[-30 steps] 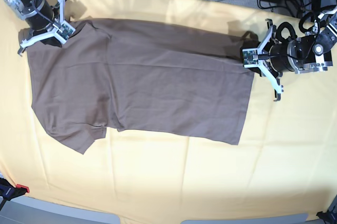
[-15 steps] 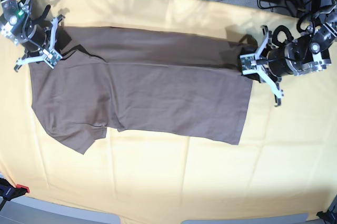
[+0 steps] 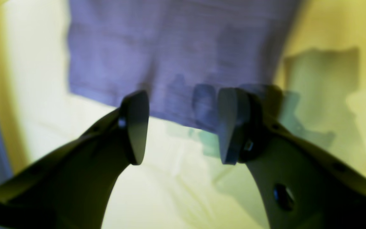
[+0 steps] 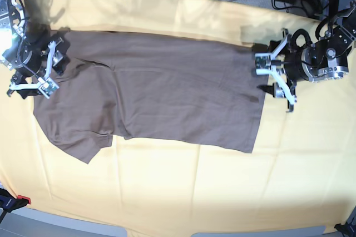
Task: Fold the T-shirt properly
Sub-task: 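Adjust both grippers' hold along the shirt edge, regrasping the fabric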
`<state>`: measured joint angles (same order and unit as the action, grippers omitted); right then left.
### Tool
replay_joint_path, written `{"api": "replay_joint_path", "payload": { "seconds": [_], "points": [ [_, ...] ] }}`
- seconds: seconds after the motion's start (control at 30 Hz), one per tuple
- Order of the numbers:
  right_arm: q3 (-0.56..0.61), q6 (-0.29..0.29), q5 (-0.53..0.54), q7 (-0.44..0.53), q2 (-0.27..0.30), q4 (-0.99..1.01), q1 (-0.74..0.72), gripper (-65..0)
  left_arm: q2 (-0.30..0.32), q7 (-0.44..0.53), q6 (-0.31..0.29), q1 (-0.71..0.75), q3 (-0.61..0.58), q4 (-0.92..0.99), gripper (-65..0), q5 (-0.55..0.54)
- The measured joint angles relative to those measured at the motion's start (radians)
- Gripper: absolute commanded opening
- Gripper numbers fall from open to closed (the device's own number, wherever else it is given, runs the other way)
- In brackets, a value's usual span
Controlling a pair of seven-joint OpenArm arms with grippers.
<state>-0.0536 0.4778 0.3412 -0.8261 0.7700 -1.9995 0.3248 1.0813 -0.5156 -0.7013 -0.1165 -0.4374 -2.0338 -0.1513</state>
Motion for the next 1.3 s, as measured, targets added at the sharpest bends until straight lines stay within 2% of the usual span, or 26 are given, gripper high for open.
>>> {"api": "replay_joint_path", "payload": {
  "seconds": [0.13, 0.27, 0.4, 0.53, 0.67, 0.77, 0.9, 0.97, 1.03, 1.1, 1.17, 1.23, 1.3],
  "points": [
    [0.000, 0.072, 0.061, -0.129, 0.003, -0.110, 0.008, -21.7, 0.037, -0.001, 0.001, 0.000, 0.000, -0.002, -31.0, -0.063],
    [0.000, 0.130, 0.101, -0.141, 0.023, -0.143, 0.108, -21.7, 0.061, -0.010, 0.001, 0.003, 0.000, -0.002, -31.0, -0.095],
    [-0.002, 0.122, 0.014, -0.183, 0.029, -0.140, 0.211, -21.7, 0.084, -0.027, 0.001, 0.002, 0.000, -0.002, -31.0, -0.088],
    [-0.002, 0.082, -0.088, -0.119, 0.051, -0.128, 0.298, -21.7, 0.080, -0.026, 0.001, 0.002, 0.000, -0.002, -31.0, -0.088],
    [-0.004, 0.038, -0.210, 0.027, 0.064, -0.030, 0.326, -21.7, 0.080, -0.026, 0.001, 0.003, 0.000, -0.002, -31.0, -0.088],
    [-0.009, 0.024, -0.239, 0.107, 0.070, 0.030, 0.320, -21.7, 0.079, -0.024, 0.000, 0.006, 0.000, -0.002, -31.0, -0.088],
    [-0.009, 0.012, -0.232, 0.120, 0.071, 0.061, 0.293, -22.0, 0.079, -0.019, 0.000, 0.006, 0.000, -0.002, -31.2, -0.088],
    [-0.009, 0.012, -0.229, 0.121, 0.071, 0.063, 0.290, -27.5, 0.079, -0.015, 0.000, 0.006, 0.000, -0.002, -34.5, -0.088],
    [-0.009, 0.042, -0.225, 0.125, 0.068, 0.064, 0.290, -37.3, 0.079, -0.015, 0.000, 0.006, 0.000, -0.002, -38.3, -0.088],
    [-0.006, 0.053, -0.218, 0.110, 0.066, 0.065, 0.291, -46.5, 0.080, -0.015, 0.001, 0.010, 0.000, -0.002, -38.0, -0.088],
    [-0.005, 0.053, -0.217, 0.104, 0.063, 0.064, 0.293, -49.6, 0.080, -0.014, 0.002, 0.032, 0.000, -0.002, -33.5, -0.088],
    [-0.005, 0.051, -0.202, 0.085, 0.064, 0.064, 0.293, -46.5, 0.080, -0.014, 0.002, 0.062, 0.000, -0.002, -27.8, -0.088],
    [-0.005, 0.042, -0.187, 0.068, 0.064, 0.064, 0.292, -35.6, 0.079, -0.015, -0.002, 0.092, 0.000, -0.002, -26.1, -0.082]
  ]
}}
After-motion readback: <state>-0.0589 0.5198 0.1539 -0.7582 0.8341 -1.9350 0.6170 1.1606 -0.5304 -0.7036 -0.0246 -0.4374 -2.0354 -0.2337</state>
